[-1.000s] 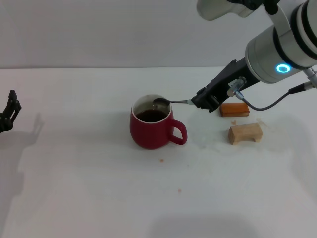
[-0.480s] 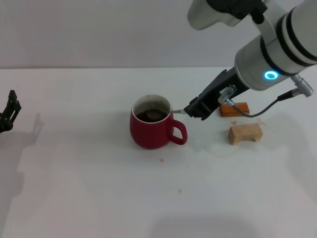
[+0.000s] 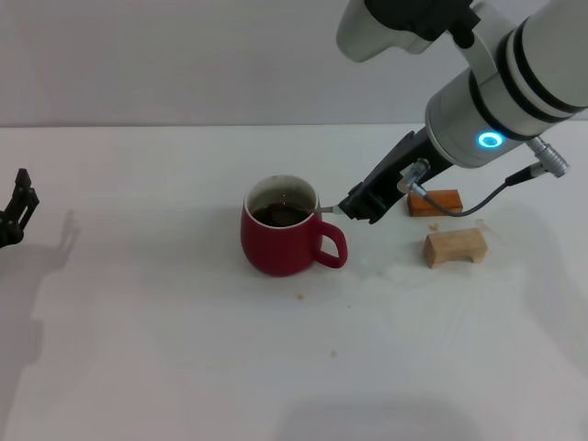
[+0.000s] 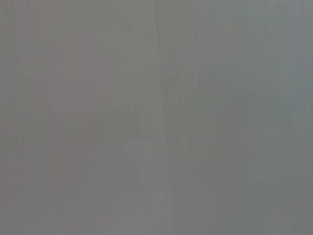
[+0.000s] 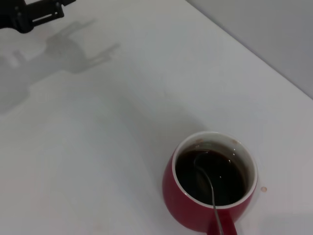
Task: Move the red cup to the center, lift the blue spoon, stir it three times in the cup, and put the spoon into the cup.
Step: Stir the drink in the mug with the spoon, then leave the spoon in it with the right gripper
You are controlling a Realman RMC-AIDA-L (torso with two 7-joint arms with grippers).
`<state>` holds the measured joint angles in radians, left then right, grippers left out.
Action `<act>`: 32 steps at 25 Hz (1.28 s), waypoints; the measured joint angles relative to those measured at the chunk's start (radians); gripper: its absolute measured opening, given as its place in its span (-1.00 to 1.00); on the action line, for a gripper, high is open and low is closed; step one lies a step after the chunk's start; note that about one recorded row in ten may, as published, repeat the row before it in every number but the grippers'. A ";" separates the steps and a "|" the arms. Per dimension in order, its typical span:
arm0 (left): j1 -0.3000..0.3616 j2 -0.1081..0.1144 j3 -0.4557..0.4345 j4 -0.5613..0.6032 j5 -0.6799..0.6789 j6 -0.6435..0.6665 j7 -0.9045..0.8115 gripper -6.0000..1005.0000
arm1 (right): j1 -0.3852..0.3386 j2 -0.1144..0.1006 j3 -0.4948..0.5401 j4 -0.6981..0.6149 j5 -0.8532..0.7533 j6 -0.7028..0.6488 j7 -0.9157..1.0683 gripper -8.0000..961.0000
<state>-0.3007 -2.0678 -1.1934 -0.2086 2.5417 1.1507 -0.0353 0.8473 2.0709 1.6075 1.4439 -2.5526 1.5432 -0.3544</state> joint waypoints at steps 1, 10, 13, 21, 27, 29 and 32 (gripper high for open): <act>0.000 0.000 0.000 0.000 0.000 0.000 0.000 0.68 | 0.003 0.000 0.000 -0.006 0.000 -0.002 -0.001 -0.73; 0.000 0.000 0.000 0.000 0.002 -0.001 0.000 0.68 | 0.019 0.000 0.000 -0.038 -0.002 -0.025 -0.009 -0.73; 0.000 0.000 0.000 0.000 0.002 -0.001 0.000 0.68 | 0.023 0.000 0.000 -0.046 -0.003 -0.029 -0.010 -0.73; 0.002 0.000 0.000 0.000 0.002 0.001 0.000 0.68 | 0.036 0.000 -0.007 -0.081 -0.002 -0.052 -0.012 -0.73; 0.002 0.000 0.000 0.000 0.002 0.001 0.000 0.68 | 0.041 0.000 -0.011 -0.105 -0.004 -0.068 -0.016 -0.73; 0.002 0.000 0.000 0.000 0.002 0.001 0.000 0.68 | 0.042 0.000 -0.011 -0.119 -0.005 -0.075 -0.023 -0.73; 0.002 0.000 0.000 0.000 0.002 0.001 0.000 0.68 | 0.045 -0.002 -0.010 -0.140 -0.007 -0.085 -0.028 -0.73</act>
<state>-0.2985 -2.0678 -1.1934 -0.2087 2.5433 1.1520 -0.0353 0.8923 2.0691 1.5976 1.3044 -2.5594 1.4580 -0.3827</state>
